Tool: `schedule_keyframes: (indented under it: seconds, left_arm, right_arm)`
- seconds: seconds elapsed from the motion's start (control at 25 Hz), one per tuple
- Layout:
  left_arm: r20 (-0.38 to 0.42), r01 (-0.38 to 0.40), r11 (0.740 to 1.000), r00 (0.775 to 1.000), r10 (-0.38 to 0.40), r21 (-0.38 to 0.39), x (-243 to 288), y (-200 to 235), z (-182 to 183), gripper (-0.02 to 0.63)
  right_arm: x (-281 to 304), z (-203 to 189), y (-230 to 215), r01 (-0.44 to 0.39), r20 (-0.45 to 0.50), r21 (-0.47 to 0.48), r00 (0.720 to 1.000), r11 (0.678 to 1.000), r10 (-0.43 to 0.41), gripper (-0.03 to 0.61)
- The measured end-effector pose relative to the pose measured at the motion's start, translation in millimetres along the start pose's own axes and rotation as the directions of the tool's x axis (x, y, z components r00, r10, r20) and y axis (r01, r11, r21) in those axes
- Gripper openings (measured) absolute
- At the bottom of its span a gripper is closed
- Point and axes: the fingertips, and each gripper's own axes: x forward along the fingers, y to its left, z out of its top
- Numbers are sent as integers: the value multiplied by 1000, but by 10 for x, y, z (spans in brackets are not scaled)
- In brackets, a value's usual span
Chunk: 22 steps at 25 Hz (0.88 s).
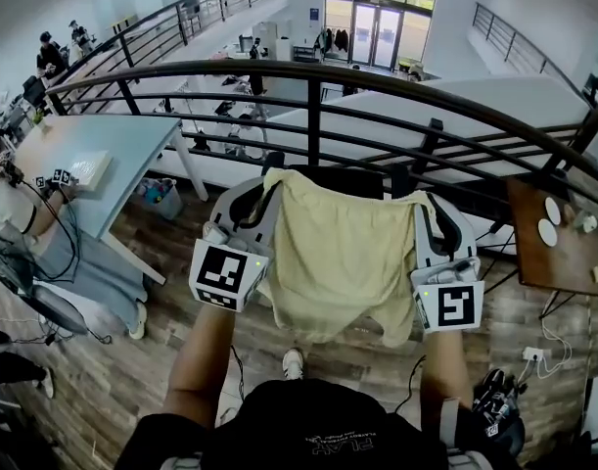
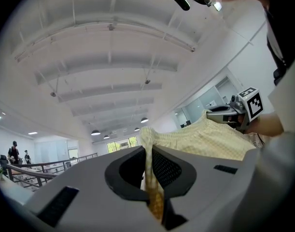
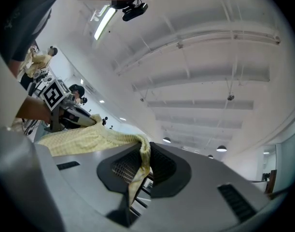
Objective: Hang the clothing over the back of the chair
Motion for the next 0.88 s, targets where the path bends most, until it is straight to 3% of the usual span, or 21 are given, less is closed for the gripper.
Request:
schedule_keyframes:
  seconds: [0.16, 0.36, 0.64, 0.88]
  left_arm:
    - [9, 46, 998, 999, -45, -42, 124, 83, -99, 25]
    - [33, 112, 993, 993, -111, -36, 381, 124, -158, 25]
    - [14, 167, 985, 986, -166, -47, 674, 188, -309, 25]
    - [-33, 169, 985, 985, -170, -33, 834, 200, -526, 25]
  right_arm:
    - [160, -54, -15, 30, -29, 4, 999, 1000, -30, 49]
    - [275, -202, -87, 38, -58, -22, 998, 999, -39, 49]
    - [472, -440, -196, -8, -115, -60, 993, 998, 1, 49]
    - [643, -655, -242, -91, -113, -55, 990, 994, 85, 49]
